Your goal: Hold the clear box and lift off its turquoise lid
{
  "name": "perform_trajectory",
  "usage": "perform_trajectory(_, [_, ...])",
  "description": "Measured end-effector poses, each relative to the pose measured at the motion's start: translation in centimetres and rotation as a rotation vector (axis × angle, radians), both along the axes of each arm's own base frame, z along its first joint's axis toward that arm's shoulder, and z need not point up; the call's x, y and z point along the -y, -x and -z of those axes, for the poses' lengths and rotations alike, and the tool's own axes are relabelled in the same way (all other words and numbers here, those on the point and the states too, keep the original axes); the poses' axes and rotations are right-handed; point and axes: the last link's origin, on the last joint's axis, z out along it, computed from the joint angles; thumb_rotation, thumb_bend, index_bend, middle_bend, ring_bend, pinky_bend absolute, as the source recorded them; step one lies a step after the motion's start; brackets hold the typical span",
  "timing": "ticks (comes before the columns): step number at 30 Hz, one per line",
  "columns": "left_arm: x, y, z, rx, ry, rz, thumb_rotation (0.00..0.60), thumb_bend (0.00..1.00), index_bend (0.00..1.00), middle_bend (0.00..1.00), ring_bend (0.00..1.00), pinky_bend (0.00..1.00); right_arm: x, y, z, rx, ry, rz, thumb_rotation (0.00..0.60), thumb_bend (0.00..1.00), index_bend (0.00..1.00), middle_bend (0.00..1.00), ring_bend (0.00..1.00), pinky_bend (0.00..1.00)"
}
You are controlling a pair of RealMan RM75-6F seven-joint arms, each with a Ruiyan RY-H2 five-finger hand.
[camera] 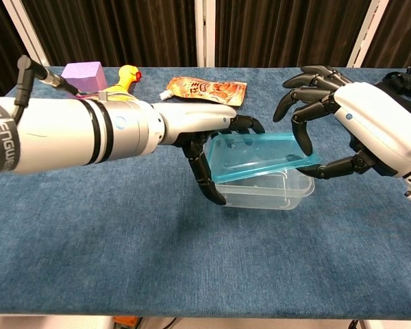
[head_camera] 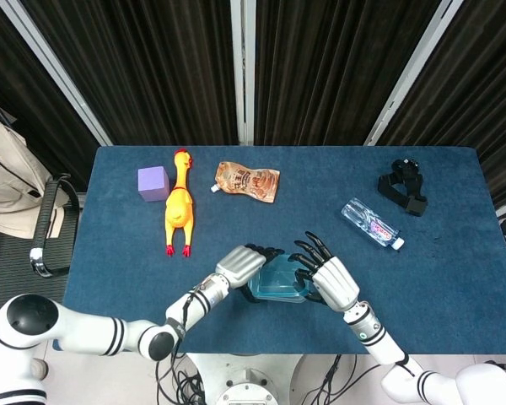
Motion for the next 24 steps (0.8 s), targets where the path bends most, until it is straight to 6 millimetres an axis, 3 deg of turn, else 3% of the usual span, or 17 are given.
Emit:
perform_trajectory(6, [0.0, 0.2, -0.4, 0.015, -0.024, 0.014, 0.600, 0.00, 0.05, 0.05, 0.00, 0.05, 0.1, 0.0, 0.0, 0.007, 0.007, -0.001, 0.600, 0.98, 0.80, 0.36, 0.16, 0.04])
perform_trajectory(17, [-0.2, 1.0, -0.9, 0.014, -0.041, 0.014, 0.600, 0.00, 0.02, 0.00, 0.00, 0.02, 0.2, 0.3, -0.1, -0.001, 0.018, 0.004, 0.600, 0.99, 0.81, 0.36, 0.16, 0.04])
perform_trajectory(24, [-1.0, 2.3, -2.3, 0.018, -0.099, -0.008, 0.600, 0.00, 0.02, 0.00, 0.00, 0.01, 0.4, 1.0, -1.1, -0.023, 0.043, 0.001, 0.600, 0.99, 0.81, 0.36, 0.16, 0.04])
